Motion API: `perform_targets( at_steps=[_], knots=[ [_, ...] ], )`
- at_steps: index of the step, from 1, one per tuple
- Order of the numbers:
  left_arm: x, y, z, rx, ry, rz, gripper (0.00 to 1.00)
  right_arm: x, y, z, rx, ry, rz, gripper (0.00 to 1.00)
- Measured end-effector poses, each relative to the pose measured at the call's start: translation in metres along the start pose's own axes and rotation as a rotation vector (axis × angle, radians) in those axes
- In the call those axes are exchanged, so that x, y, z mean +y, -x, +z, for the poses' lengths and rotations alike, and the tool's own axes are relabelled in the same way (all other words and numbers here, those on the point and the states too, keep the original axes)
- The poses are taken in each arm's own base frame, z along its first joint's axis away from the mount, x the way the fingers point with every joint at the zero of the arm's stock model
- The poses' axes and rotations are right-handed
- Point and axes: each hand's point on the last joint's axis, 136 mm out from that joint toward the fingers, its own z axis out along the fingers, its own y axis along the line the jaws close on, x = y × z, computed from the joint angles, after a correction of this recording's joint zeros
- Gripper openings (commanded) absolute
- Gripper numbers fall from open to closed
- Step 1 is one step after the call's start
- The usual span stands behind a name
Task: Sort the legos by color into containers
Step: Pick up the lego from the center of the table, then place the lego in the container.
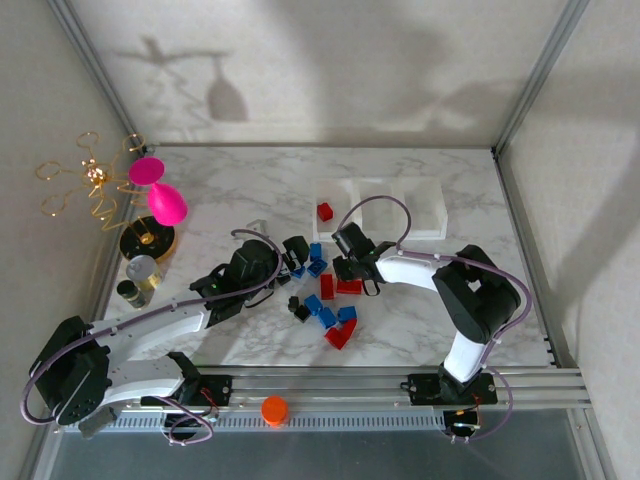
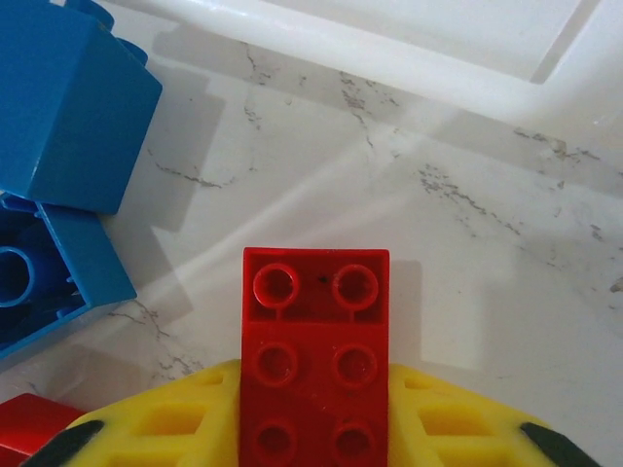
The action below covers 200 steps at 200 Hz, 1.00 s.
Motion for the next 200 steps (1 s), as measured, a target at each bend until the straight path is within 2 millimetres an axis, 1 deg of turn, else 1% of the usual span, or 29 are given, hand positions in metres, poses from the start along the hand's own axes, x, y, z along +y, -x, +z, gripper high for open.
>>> perform_targets(
  at_steps=[27, 62, 103, 123, 141, 151, 170, 200],
  knots=[
    [0.000, 0.000, 0.000, 0.000, 0.000, 0.001, 1.00, 0.000, 0.001, -0.005, 0.000, 0.001, -0.001, 0.25],
    [-0.002, 0.001, 0.000, -0.001, 0.000, 0.008, 0.99, 0.002, 0.017, -0.027, -0.050, 0.016, 0.006, 0.25],
    [-0.013, 0.014, -0.002, -0.029, -0.018, 0.022, 1.00, 0.008, 0.055, -0.047, -0.122, 0.035, 0.027, 0.26],
    [-0.018, 0.025, -0.002, -0.051, -0.025, 0.026, 0.99, 0.007, 0.083, -0.052, -0.170, 0.039, 0.054, 0.26],
    [-0.020, 0.034, 0.000, -0.069, -0.023, 0.024, 1.00, 0.005, 0.106, -0.051, -0.202, 0.037, 0.077, 0.26],
    [-0.018, 0.040, 0.003, -0.078, -0.012, 0.026, 1.00, 0.000, 0.119, -0.047, -0.215, 0.029, 0.094, 0.27],
    [-0.012, 0.047, 0.009, -0.084, 0.010, 0.026, 1.00, -0.010, 0.137, -0.037, -0.228, 0.014, 0.119, 0.27],
    [-0.004, 0.058, 0.016, -0.093, 0.035, 0.022, 0.99, -0.016, 0.153, -0.019, -0.236, 0.004, 0.144, 0.27]
  ],
)
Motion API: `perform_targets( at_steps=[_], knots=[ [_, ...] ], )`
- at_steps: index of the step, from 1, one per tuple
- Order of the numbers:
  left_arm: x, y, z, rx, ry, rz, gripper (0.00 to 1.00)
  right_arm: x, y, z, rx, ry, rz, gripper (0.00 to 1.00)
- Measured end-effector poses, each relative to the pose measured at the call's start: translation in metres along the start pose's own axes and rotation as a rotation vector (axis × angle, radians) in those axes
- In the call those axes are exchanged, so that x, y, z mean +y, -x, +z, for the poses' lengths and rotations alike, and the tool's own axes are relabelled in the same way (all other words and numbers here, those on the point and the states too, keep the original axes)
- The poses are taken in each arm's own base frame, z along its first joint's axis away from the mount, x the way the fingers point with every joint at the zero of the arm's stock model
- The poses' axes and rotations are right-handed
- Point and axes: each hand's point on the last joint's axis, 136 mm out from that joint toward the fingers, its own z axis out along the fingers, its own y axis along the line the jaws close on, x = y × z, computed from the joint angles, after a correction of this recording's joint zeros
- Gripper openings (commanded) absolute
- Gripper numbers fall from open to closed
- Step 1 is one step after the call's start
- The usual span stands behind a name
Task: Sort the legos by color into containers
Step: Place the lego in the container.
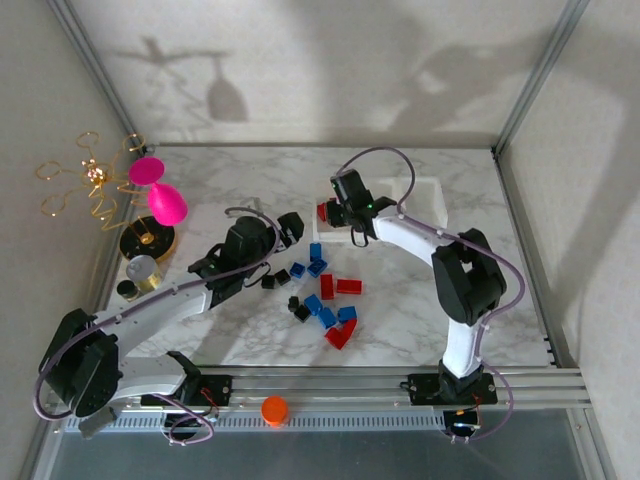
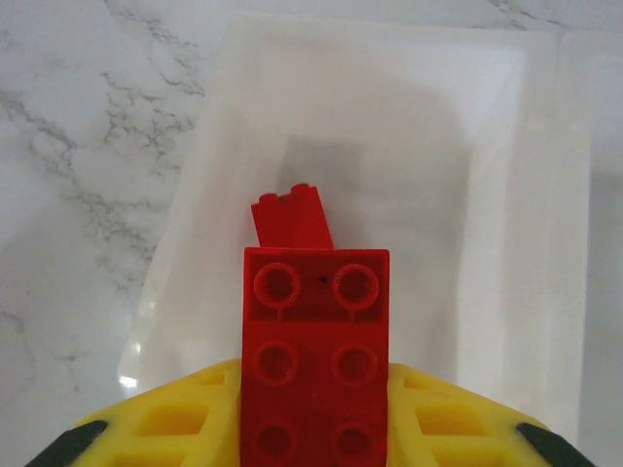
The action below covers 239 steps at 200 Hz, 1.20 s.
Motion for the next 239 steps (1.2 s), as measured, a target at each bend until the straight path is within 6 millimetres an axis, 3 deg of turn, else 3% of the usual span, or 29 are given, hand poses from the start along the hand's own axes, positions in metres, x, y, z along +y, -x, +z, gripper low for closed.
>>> perform_targets(
  at_steps=[59, 110, 239],
  knots=[
    [0.011, 0.008, 0.013, 0.002, 0.030, -0.002, 1.00, 0.006, 0.011, 0.036, 0.003, -0.002, 0.007, 0.27],
    [0.015, 0.006, 0.018, 0.016, 0.039, -0.004, 1.00, -0.003, 0.011, 0.060, 0.019, -0.018, 0.026, 0.30],
    [0.014, 0.005, 0.021, 0.029, 0.030, -0.007, 1.00, 0.004, 0.015, 0.066, 0.020, 0.029, 0.042, 0.46]
  ],
)
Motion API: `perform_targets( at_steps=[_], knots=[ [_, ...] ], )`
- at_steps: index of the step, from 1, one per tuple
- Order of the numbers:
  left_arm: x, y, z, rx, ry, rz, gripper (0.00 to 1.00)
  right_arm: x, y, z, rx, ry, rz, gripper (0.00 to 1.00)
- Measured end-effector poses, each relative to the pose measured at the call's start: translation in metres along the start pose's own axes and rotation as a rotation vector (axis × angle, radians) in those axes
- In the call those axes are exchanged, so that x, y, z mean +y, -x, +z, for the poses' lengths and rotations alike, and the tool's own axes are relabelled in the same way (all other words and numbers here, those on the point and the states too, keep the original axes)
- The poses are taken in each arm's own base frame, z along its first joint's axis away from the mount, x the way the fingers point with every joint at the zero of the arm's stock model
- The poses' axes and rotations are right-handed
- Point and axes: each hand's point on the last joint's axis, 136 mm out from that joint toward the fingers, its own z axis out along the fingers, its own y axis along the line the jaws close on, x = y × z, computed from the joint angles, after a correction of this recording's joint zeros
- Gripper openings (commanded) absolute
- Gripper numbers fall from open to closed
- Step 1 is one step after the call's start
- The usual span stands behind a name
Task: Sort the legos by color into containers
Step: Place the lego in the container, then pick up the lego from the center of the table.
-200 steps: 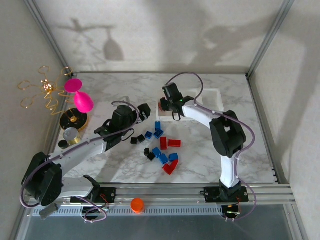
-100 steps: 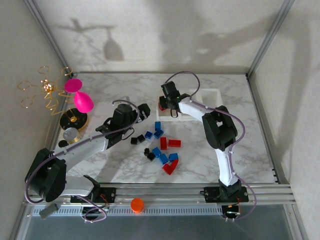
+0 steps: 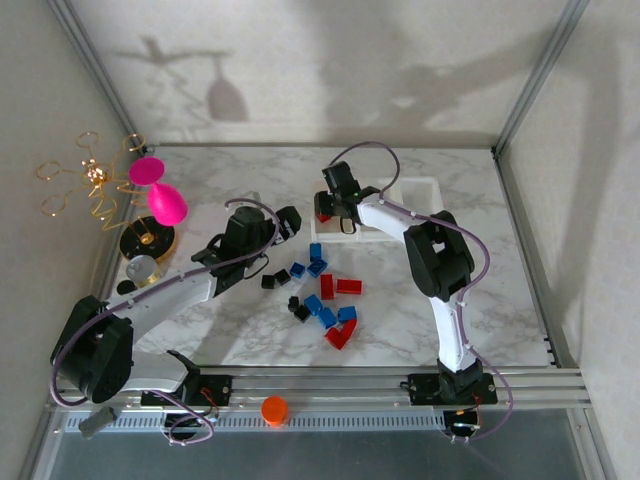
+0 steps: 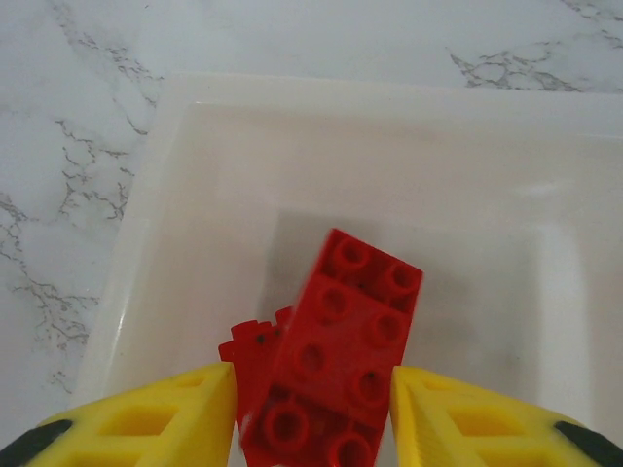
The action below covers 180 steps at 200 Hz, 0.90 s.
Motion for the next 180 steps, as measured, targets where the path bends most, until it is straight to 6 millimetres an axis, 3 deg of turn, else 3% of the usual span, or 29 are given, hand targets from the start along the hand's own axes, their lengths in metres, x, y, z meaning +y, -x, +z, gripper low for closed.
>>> perform_targets(
  at_steps=[30, 69, 99, 134, 180],
  knots=[
    [-0.003, 0.002, 0.000, -0.004, -0.006, 0.002, 1.00, 0.000, 0.005, -0.014, -0.017, 0.005, 0.001, 0.48],
    [-0.004, 0.001, 0.000, 0.004, -0.013, 0.002, 1.00, 0.002, 0.018, -0.059, -0.077, 0.027, 0.005, 0.50],
    [-0.008, 0.000, -0.002, 0.014, -0.031, 0.000, 0.99, -0.002, 0.011, -0.090, -0.091, 0.037, 0.006, 0.54],
    [-0.012, -0.012, -0.013, 0.031, -0.061, -0.009, 1.00, -0.008, -0.021, -0.111, -0.050, 0.034, -0.010, 0.58],
    [-0.013, -0.040, -0.027, 0.082, -0.089, -0.035, 1.00, -0.002, -0.090, -0.125, 0.080, 0.032, -0.071, 0.65]
  ],
)
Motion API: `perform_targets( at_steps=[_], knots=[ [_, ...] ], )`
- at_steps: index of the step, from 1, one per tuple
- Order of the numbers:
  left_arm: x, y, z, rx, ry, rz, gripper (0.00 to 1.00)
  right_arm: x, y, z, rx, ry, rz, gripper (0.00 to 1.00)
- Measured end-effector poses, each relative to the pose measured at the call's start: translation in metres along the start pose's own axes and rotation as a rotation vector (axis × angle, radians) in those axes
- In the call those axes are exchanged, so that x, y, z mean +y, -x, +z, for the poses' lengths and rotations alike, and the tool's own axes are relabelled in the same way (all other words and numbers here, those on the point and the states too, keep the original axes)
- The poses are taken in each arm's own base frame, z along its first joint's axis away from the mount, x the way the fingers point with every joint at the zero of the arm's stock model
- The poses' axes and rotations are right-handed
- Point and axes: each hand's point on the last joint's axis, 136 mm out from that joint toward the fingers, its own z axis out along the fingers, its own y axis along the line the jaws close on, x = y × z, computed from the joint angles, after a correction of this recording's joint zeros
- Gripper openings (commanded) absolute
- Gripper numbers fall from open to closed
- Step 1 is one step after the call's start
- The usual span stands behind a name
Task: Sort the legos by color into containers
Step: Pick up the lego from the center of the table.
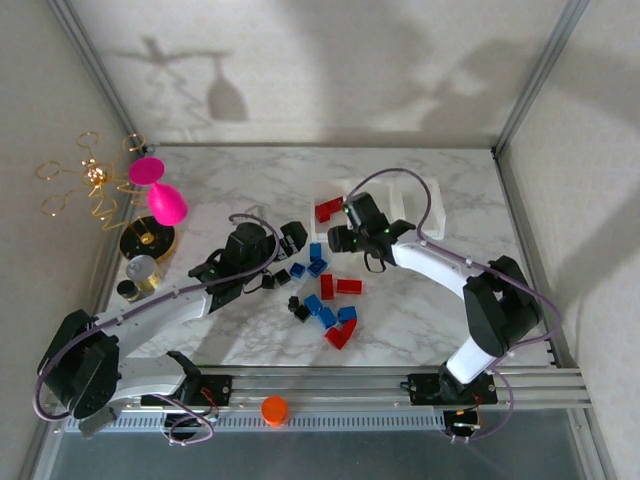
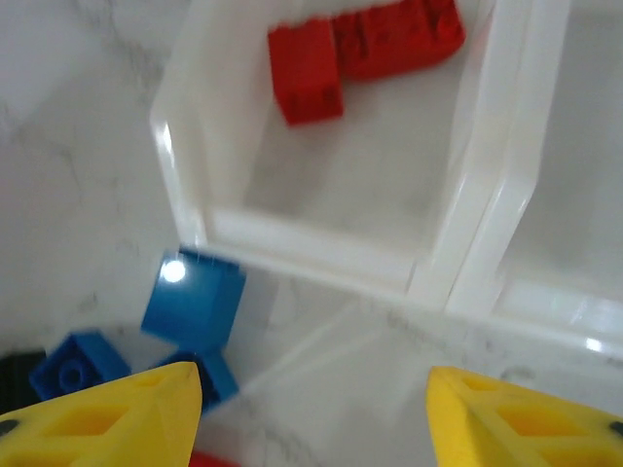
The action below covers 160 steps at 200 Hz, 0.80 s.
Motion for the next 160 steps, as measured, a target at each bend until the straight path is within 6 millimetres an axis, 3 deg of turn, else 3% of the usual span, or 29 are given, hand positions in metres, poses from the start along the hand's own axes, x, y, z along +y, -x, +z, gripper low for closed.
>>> perform_targets(
  at_steps=[44, 134, 160],
  knots=[
    [0.002, -0.015, -0.011, 0.014, -0.009, -0.037, 0.99, 0.009, -0.050, -0.003, 0.107, 0.001, -0.054, 0.72],
    [0.009, -0.023, -0.014, 0.008, 0.015, -0.061, 1.00, 0.005, -0.112, -0.002, 0.238, -0.022, -0.098, 0.90],
    [0.010, -0.023, -0.014, 0.005, 0.018, -0.061, 1.00, 0.002, -0.120, -0.002, 0.260, -0.029, -0.102, 0.93]
  ],
)
